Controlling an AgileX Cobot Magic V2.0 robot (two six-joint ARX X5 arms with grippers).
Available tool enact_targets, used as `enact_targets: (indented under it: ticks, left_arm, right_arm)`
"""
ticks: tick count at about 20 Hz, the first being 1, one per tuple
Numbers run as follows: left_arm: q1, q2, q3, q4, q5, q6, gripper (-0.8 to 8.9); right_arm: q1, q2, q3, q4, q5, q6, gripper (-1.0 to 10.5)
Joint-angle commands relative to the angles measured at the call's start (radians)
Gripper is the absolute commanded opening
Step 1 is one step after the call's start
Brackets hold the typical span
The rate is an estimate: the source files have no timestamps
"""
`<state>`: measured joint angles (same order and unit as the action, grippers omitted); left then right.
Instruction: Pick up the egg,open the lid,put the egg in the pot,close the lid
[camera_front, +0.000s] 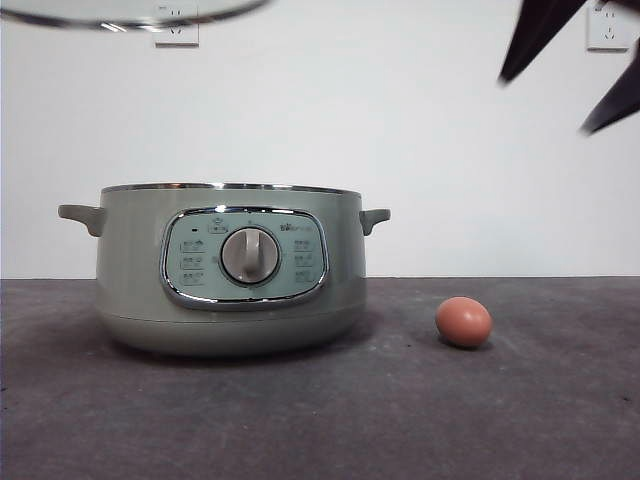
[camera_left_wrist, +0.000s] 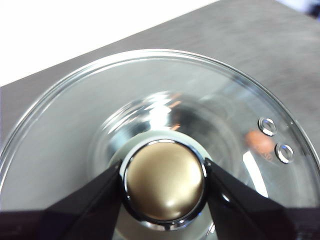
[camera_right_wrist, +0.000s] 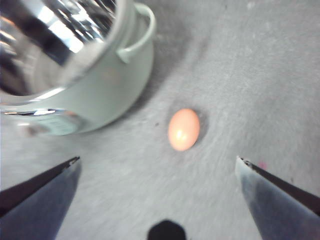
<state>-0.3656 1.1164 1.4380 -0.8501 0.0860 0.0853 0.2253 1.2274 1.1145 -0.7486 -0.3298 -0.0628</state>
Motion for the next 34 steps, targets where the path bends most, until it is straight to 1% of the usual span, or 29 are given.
enact_targets:
  ticks: [1,3,6,10,12,13,19,24,25,27,28,30,33,34]
  left_arm:
    - [0.037,-0.089,0.004,-0.030,-0.020,-0.003,-0.08]
    - [0.064,-0.157,0.003,-0.079,-0.020,-0.003,-0.08]
    - [0.092,-0.248,0.003,-0.160,-0.020,-0.003,-0.08]
    - [0.094,-0.339,0.003,-0.256,-0.019,-0.026,-0.08]
    - [0.094,-0.374,0.003,-0.294,-0.019,-0.038,-0.08]
    - [0.094,-0.386,0.003,-0.311,-0.019,-0.043,-0.08]
    - [0.094,-0.430,0.003,-0.416,-0.019,-0.053,-0.08]
    - [0.094,-0.433,0.003,-0.425,0.000,-0.055,-0.08]
    - [0.094,-0.433,0.003,-0.425,0.000,-0.055,-0.08]
    - [0.094,-0.433,0.003,-0.425,0.000,-0.055,-0.08]
    - [0.094,-0.433,0.003,-0.425,0.000,-0.055,-0.08]
    - [0.094,-0.433,0.003,-0.425,-0.001,-0.055,-0.08]
    - [0.094,-0.433,0.003,-0.425,-0.001,-0.055,-0.08]
    - [0.094,-0.433,0.003,-0.425,0.000,-0.055,-0.08]
  right_arm:
    - [0.040,0.099,0.003,0.053,0.041,0.010,5.6]
    - [0.069,0.177,0.003,0.097,0.069,0.011,5.6]
    - [0.104,0.282,0.003,0.151,0.146,0.010,5.6]
    - [0.121,0.385,0.003,0.215,0.172,0.011,5.6]
    - [0.130,0.427,0.003,0.244,0.196,0.011,5.2]
    - [0.130,0.444,0.003,0.256,0.197,0.010,5.0]
    - [0.137,0.521,0.003,0.311,0.204,0.029,5.0]
    - [0.137,0.568,0.003,0.331,0.204,0.039,5.0]
    - [0.137,0.573,0.003,0.330,0.204,0.044,4.8]
    - [0.137,0.578,0.003,0.333,0.208,0.051,3.1]
    - [0.137,0.578,0.003,0.335,0.206,0.053,2.5]
    - [0.137,0.578,0.003,0.328,0.206,0.061,1.7]
    - [0.142,0.578,0.003,0.322,0.188,0.063,0.2]
    - [0.142,0.578,0.003,0.322,0.184,0.064,-0.2]
